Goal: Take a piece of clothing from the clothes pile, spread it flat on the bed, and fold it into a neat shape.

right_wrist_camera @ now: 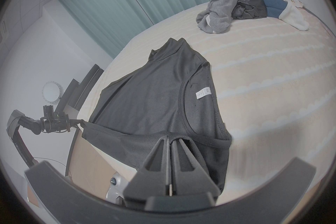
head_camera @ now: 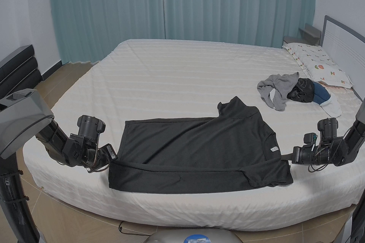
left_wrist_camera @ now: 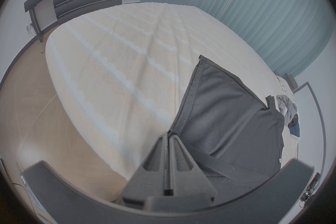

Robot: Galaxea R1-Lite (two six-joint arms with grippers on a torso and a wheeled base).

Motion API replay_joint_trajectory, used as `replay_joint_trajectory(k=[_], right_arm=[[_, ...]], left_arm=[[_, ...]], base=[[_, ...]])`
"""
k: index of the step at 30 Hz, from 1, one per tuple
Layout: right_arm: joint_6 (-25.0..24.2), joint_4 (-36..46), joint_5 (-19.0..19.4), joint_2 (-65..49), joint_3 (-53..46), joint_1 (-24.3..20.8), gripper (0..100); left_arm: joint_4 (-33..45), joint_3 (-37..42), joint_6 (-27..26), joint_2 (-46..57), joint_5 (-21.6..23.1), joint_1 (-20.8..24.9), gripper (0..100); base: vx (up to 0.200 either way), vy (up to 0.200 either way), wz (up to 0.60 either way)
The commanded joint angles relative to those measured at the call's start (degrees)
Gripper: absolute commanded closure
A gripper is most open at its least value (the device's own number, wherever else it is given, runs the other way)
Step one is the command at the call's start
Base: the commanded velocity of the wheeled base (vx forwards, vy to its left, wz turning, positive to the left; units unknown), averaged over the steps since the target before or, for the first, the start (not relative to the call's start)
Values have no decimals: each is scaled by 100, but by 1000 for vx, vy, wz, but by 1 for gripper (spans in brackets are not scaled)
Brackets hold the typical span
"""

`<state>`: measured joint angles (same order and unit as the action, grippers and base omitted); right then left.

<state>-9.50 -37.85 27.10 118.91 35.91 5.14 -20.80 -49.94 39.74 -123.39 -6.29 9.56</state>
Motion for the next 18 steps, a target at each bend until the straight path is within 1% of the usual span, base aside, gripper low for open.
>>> replay_joint_trajectory(k=[1, 5, 6, 11, 13, 15, 18], right_arm=[[-8, 6, 6, 370, 241, 4, 100], [-8, 23, 6, 572, 346, 4, 100], [-8, 23, 6, 581, 346, 4, 0], [-52, 6, 32, 766, 425, 4, 0], [-281, -38, 41, 722, 416, -5, 0], [-624, -56, 67, 634, 425, -5, 0], [-922, -73, 85, 449, 399, 13, 0]], left_arm=[[-3, -279, 34, -370, -4, 2, 100], [-3, -411, 104, -502, -4, 2, 100], [-3, -420, 104, -510, -4, 2, 0], [-12, -490, 113, -642, 23, 2, 0], [-21, -499, 174, -642, 23, -7, 0], [-38, -534, 341, -625, 23, -7, 0], [-21, -525, 482, -572, 40, -15, 0]], base=[[0, 0, 0], [0, 0, 0], [0, 0, 0], [0, 0, 0], [0, 0, 0], [0, 0, 0], [0, 0, 0]])
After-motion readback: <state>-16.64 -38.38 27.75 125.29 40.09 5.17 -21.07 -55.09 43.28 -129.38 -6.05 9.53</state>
